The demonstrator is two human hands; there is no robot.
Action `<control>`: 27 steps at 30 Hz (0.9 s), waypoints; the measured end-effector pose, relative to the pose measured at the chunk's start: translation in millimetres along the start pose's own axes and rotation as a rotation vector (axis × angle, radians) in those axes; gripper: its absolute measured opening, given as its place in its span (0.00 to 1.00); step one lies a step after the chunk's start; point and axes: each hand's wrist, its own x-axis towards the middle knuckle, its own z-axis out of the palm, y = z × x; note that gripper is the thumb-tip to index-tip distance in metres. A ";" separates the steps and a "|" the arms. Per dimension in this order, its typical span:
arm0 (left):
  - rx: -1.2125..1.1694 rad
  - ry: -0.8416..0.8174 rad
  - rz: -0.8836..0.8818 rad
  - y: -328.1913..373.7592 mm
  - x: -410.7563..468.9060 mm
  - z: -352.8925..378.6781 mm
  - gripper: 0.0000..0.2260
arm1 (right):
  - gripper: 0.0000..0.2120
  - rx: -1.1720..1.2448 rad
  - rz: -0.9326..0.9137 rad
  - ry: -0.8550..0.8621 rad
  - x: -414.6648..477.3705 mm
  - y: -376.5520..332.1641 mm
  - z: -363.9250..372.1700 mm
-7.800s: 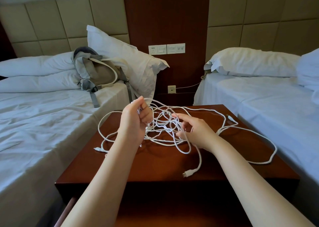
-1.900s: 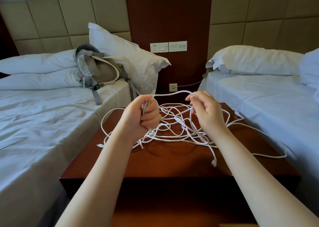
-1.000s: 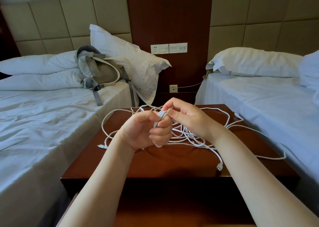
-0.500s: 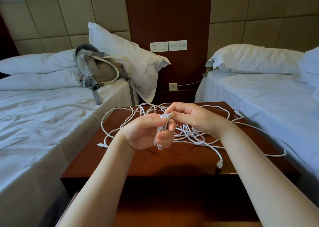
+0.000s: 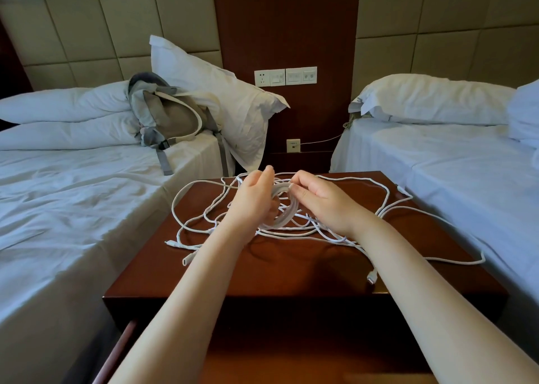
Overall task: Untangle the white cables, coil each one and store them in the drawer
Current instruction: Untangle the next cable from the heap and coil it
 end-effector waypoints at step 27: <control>0.059 0.356 0.569 9.8 -16.7 10.0 0.07 | 0.13 0.242 -0.055 0.549 2.0 -33.0 18.2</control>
